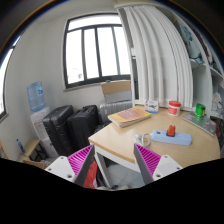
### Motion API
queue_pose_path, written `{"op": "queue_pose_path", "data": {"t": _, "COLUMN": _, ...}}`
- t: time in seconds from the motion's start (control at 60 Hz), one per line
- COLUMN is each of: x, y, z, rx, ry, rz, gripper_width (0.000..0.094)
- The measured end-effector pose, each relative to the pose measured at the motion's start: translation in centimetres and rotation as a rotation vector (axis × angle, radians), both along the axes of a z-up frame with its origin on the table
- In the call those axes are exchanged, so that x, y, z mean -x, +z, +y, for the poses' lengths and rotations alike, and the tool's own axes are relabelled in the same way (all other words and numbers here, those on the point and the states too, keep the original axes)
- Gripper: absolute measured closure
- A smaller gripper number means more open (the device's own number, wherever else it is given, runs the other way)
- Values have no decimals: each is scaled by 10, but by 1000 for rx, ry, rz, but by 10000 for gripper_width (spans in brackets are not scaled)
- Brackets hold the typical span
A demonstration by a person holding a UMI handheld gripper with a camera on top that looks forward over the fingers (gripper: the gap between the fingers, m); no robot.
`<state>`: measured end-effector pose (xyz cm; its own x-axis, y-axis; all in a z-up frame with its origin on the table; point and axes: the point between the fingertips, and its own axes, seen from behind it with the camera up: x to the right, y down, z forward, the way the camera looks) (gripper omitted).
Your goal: Unplug charger
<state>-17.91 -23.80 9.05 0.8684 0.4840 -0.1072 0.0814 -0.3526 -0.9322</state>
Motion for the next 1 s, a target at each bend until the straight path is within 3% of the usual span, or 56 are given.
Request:
{"op": "queue_pose_path", "data": {"t": 0.3, "x": -121, "y": -17, "z": 108, "rx": -39, "ry": -322, "rz": -131, "gripper_width": 131}}
{"op": "queue_pose_path", "data": {"t": 0.467, "x": -152, "y": -31, "z": 168, "rx": -28, "ry": -413, "rz": -119, "gripper_width": 174}}
{"op": "queue_pose_path", "data": {"t": 0.633, "x": -162, "y": -54, "z": 204, "rx": 18, "ry": -445, "rz": -119, "gripper_width": 391}}
{"op": "queue_pose_path", "data": {"t": 0.733, "x": -164, "y": -60, "z": 213, "rx": 26, "ry": -464, "rz": -80, "gripper_width": 627}}
{"op": "queue_pose_path", "data": {"t": 1.0, "x": -162, "y": -61, "z": 214, "rx": -8, "ry": -471, "rz": -119, "gripper_width": 778}}
